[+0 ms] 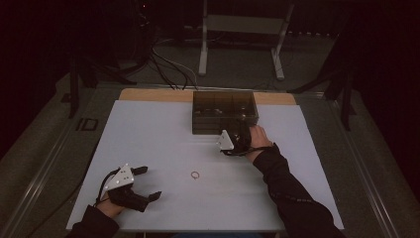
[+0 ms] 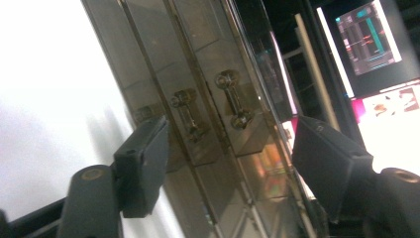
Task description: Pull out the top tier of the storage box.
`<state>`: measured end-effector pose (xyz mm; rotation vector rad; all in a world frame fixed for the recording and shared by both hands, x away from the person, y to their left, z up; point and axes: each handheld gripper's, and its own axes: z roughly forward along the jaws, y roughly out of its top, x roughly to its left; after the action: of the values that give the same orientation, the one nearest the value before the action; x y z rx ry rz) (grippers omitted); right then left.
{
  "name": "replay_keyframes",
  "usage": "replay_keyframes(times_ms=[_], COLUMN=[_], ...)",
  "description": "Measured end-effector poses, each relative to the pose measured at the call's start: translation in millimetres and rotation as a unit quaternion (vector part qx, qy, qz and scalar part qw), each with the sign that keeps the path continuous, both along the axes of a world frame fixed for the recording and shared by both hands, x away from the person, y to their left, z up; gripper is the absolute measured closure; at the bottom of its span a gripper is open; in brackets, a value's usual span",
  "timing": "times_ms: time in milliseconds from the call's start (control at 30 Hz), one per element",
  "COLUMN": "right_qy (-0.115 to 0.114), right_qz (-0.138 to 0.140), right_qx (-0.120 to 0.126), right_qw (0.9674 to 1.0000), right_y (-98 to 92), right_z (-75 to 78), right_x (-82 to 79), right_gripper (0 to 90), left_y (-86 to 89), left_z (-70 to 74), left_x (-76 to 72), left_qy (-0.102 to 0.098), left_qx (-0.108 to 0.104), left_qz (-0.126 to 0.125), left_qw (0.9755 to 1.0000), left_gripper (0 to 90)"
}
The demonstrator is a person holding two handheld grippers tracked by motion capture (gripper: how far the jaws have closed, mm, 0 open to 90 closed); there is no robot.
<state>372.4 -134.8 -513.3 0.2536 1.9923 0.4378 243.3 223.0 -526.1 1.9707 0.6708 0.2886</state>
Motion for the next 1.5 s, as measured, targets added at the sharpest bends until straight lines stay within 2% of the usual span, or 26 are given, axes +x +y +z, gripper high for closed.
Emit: replay_keyframes(times_ms=[100, 200, 433, 500, 600, 633, 667, 700, 767, 933, 1367, 1500], right_qy=[-0.023, -0.038, -0.05, -0.056, -0.076, -0.076, -0.083, -0.093, -0.099, -0.103, -0.096, -0.104], right_qz=[-0.006, -0.011, -0.023, -0.027, -0.033, -0.033, -0.035, -0.036, -0.039, -0.042, -0.046, -0.042], right_qx=[-0.035, -0.057, -0.078, -0.08, -0.093, -0.093, -0.099, -0.114, -0.122, -0.133, -0.144, -0.152], right_qw=[0.9991, 0.9976, 0.9954, 0.9948, 0.9922, 0.9922, 0.991, 0.9884, 0.9868, 0.9849, 0.9838, 0.982], right_y=[4.7, 8.3, 11.0, 11.3, 11.8, 11.8, 12.4, 13.6, 14.6, 16.5, 20.5, 22.4], right_z=[-3.6, -7.4, -12.1, -13.4, -15.4, -15.4, -16.7, -18.3, -20.2, -23.2, -26.4, -27.0], right_x=[0.2, 0.1, 2.8, 3.2, 4.3, 4.3, 4.2, 4.5, 5.0, 6.6, 11.6, 11.9], right_gripper=[34.4, 37.5, 48.1, 53.9, 59.6, 59.6, 61.0, 63.7, 66.9, 71.3, 76.8, 78.6], left_y=[0.1, 0.3, 0.3, 0.1, 0.1, 0.1, 0.1, 0.2, 0.2, 0.1, 0.3, 0.2], left_z=[0.3, 0.2, 0.2, -0.1, -0.3, -0.3, 0.0, -0.2, -0.5, -0.2, 0.1, -0.3], left_x=[-0.1, 0.2, 0.3, 0.3, 0.3, 0.3, 0.2, 0.3, 0.3, 0.3, 0.5, 0.6], left_qy=[0.0, 0.001, 0.001, 0.002, -0.001, -0.001, -0.002, -0.001, 0.001, -0.001, 0.0, 0.001], left_qx=[-0.001, -0.001, -0.002, 0.0, 0.0, 0.0, -0.001, -0.001, 0.0, 0.001, 0.002, 0.003], left_qz=[0.0, -0.001, -0.001, -0.001, -0.002, -0.002, -0.002, -0.002, -0.001, -0.001, 0.0, 0.0], left_qw=[1.0, 1.0, 1.0, 1.0, 1.0, 1.0, 1.0, 1.0, 1.0, 1.0, 1.0, 1.0], left_gripper=[1.0, 1.0, 1.0, 1.0, 1.0, 1.0, 1.0, 1.0, 1.0, 1.0, 1.0, 1.0])
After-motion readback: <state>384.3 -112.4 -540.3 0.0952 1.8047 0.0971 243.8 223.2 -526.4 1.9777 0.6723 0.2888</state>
